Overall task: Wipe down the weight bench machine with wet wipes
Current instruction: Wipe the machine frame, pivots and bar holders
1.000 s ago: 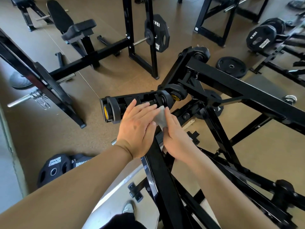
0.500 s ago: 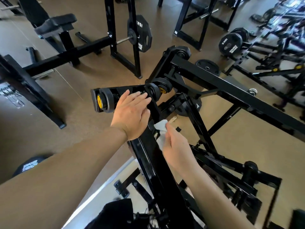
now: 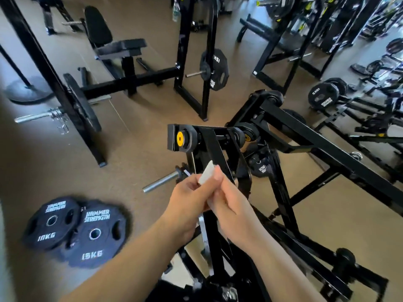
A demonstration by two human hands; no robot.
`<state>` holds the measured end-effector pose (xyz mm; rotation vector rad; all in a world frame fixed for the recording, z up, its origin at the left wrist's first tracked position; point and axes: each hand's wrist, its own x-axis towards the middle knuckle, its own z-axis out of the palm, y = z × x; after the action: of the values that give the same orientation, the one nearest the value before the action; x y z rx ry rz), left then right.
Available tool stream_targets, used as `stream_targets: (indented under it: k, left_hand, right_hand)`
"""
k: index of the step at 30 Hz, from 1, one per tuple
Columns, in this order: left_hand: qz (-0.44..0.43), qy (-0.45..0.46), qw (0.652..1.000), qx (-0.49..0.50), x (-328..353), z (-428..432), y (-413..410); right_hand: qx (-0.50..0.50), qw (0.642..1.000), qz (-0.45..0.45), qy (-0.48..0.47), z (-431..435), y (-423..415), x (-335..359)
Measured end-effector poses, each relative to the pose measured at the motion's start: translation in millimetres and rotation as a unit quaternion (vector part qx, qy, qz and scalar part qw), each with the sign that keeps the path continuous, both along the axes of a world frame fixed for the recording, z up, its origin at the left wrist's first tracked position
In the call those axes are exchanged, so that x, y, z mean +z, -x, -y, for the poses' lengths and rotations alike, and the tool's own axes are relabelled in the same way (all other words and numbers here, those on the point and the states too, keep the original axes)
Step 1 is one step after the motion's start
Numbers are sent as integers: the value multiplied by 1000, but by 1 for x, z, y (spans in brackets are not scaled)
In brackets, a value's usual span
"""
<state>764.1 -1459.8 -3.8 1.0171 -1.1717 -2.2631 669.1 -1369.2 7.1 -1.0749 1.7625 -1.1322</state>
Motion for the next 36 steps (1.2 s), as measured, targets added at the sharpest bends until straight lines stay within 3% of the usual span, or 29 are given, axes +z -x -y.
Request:
stream_targets:
  k: [2, 5, 7, 9, 12, 15, 18, 24, 29, 32, 36]
  left_hand:
    - [6, -35, 999, 26, -8, 8, -7]
    - [76, -31, 994, 70, -24, 30, -16]
    - [174, 62, 980, 76, -31, 43, -16]
    - [233, 222, 942, 91, -35, 46, -8]
    - [202, 366, 906, 64, -38, 34, 16]
    - [137, 340, 931, 4, -49, 2, 39]
    - [73, 321, 944, 11, -61, -13, 50]
    - [77, 359, 930, 6, -49, 25, 82]
    - [-41, 339, 937, -74, -40, -17, 39]
    - [-43, 319, 939, -123, -51, -24, 27]
    - [6, 322, 943, -78, -55, 35, 51]
  right_hand:
    - [-9, 1000, -20, -20, -1, 1, -6]
    - [-99, 980, -169, -17, 7, 21, -16]
    - [-127, 958, -255, -27, 16, 33, -25]
    - [-126, 945, -297, -55, 23, 39, -37]
    - [-150, 941, -294, -72, 23, 40, -51]
    - [-193, 935, -292, -52, 21, 40, -57]
    - [-223, 935, -267, -64, 21, 46, -60]
    - [-207, 939, -263, -71, 27, 48, -61]
    - [-174, 940, -276, -100, 31, 52, -62]
    - [-162, 939, -282, -112, 33, 53, -64]
    - [-160, 939, -282, -119, 32, 51, -63]
